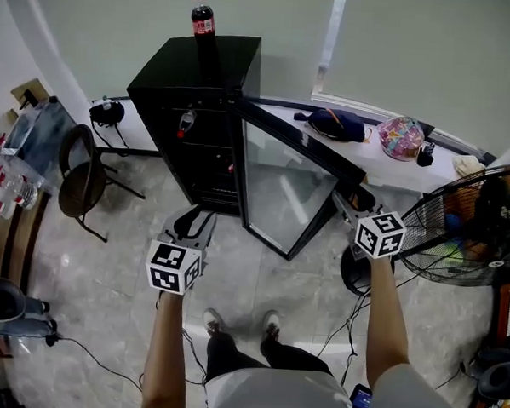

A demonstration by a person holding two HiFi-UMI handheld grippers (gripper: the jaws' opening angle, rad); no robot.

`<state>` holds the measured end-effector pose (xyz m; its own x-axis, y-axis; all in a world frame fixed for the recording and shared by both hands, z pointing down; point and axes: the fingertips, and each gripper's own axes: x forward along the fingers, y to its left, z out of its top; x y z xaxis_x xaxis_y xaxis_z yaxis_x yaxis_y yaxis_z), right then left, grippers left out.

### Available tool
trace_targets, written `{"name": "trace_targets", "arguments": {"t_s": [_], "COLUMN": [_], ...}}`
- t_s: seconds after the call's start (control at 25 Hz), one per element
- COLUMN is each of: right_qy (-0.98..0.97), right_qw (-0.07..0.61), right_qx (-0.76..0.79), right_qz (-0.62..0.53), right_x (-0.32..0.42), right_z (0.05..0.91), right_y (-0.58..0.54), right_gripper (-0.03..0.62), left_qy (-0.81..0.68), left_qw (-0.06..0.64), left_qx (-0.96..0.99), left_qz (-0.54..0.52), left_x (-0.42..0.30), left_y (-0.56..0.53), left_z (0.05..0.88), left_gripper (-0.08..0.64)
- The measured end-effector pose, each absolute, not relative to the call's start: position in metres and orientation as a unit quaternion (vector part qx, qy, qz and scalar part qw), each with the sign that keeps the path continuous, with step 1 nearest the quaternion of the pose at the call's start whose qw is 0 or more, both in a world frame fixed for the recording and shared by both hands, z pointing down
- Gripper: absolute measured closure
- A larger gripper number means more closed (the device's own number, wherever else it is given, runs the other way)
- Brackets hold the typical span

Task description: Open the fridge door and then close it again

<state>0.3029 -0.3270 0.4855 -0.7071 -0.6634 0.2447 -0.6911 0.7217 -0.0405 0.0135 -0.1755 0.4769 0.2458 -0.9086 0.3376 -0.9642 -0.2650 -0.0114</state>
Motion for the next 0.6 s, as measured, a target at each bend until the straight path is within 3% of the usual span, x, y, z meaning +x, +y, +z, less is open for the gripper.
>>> {"name": "trace_targets", "arguments": {"t_s": [0.6], "right_qy": [-0.957], "right_qw": [0.099], "right_qx": [0.264], "right_qz": [0.072], "right_x": [0.261], "right_z": [0.485], "right_y": [-0.240], "right_gripper": [0.382], "left_qy": [-0.617], "left_qw": [0.108], "left_qx": [0.771], "left_qz": [0.115], "left_x": [0.005], "left_y": [-0.127], "left_z": [0.486], "left_gripper": [0.429]}}
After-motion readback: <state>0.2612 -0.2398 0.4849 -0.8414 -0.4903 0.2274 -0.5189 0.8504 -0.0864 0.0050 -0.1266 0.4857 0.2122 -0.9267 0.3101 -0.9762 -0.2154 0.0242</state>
